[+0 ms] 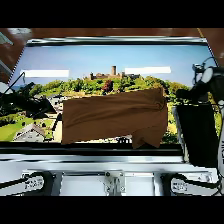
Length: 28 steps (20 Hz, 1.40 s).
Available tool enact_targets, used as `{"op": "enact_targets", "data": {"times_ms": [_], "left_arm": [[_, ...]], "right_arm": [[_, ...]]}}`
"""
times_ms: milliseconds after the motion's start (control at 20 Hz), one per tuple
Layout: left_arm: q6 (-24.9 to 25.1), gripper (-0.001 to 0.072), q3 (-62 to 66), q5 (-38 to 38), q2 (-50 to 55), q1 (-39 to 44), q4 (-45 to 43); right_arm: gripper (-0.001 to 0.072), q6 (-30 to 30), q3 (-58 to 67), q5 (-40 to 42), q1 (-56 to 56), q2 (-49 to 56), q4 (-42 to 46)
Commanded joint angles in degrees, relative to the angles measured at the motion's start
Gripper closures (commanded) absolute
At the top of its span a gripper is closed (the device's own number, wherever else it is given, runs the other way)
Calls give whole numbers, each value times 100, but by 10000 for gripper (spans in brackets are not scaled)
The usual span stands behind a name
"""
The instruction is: Fold the shirts.
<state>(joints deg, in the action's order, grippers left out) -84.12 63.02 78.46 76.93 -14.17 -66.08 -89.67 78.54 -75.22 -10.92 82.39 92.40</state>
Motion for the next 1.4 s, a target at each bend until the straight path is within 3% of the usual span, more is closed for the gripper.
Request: {"op": "enact_targets", "data": {"times_ms": [0, 100, 300, 800, 1100, 1250, 1300, 1350], "left_arm": [[208, 42, -1049, 424, -614, -439, 4], [448, 28, -2090, 186, -754, -428, 131], [914, 40, -3217, -850, -800, -426, 1244], [846, 40, -3351, -1969, -756, -177, 1537], [846, 53, -3351, -2059, -463, 245, 1757], [850, 343, -3351, -2057, -337, 407, 1836], [850, 400, -3351, -2055, -337, 433, 1836], [848, 410, -3351, -2057, -337, 446, 1840]], "right_arm": [[150, 485, -315, -643, -844, -417, -979], [148, 664, -706, -726, -1128, -426, -1456], [148, 876, -1224, -640, -1158, -426, -1781], [149, 905, -1259, -234, -1161, -426, -2009], [148, 824, -1261, -424, -1161, -428, -2044], [148, 822, -1261, -527, -1161, -428, -2039], [148, 822, -1261, -542, -1161, -426, -2031], [149, 822, -1261, -542, -1158, -426, -2031]]}}
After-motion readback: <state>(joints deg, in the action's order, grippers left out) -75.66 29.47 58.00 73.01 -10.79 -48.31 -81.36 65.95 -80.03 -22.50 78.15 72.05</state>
